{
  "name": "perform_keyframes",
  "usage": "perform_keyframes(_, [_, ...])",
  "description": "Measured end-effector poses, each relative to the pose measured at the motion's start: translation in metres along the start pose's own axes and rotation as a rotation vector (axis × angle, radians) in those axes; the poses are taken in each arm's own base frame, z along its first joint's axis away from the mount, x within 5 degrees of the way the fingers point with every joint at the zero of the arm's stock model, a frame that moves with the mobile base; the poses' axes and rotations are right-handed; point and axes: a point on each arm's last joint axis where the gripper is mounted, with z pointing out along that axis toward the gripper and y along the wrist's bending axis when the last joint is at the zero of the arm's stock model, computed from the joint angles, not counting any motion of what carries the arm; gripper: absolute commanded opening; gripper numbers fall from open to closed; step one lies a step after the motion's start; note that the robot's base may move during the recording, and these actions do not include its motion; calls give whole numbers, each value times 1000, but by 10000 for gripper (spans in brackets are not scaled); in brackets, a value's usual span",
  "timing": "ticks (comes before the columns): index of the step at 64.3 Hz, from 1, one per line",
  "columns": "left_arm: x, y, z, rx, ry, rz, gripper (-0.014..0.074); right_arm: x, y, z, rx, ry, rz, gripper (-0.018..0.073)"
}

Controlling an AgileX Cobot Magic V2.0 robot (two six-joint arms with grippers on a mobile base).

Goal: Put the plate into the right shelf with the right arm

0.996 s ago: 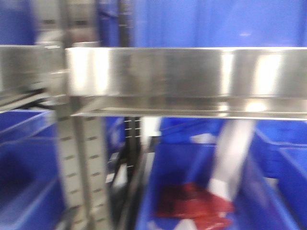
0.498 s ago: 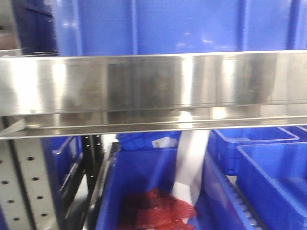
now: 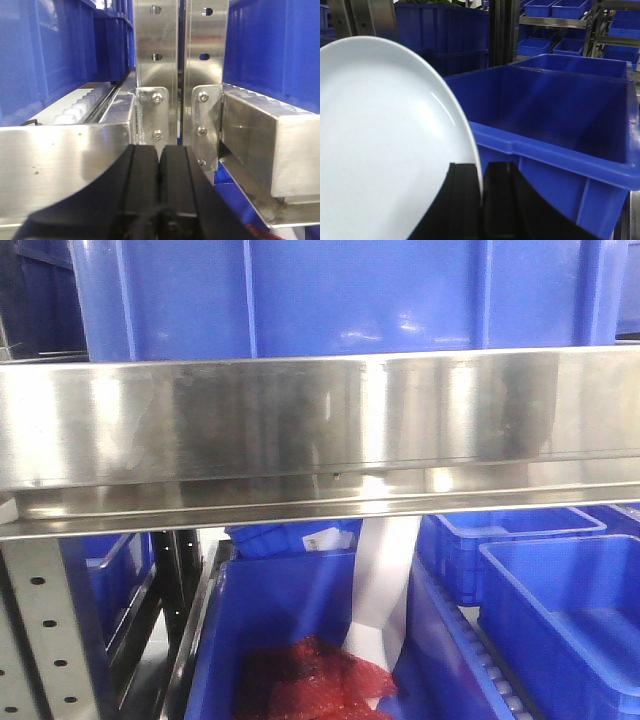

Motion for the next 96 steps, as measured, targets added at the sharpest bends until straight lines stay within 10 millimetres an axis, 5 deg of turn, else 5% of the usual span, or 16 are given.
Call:
perform_keyframes(30, [0, 0, 0, 0, 0, 0, -47, -15, 3, 7, -13, -39, 1, 64])
perform_keyframes(49, [0, 0, 0, 0, 0, 0, -47, -92, 8, 56, 47, -33, 20, 64])
perform_keyframes(67, [0, 0, 0, 0, 0, 0, -47, -127, -23, 114, 235, -12, 34, 64])
perform_keyframes(80, [0, 0, 0, 0, 0, 0, -47, -111, -57, 167, 347, 76, 6, 64])
perform_keyframes(96, [0, 0, 0, 0, 0, 0, -47, -52, -81, 241, 372, 253, -10, 64])
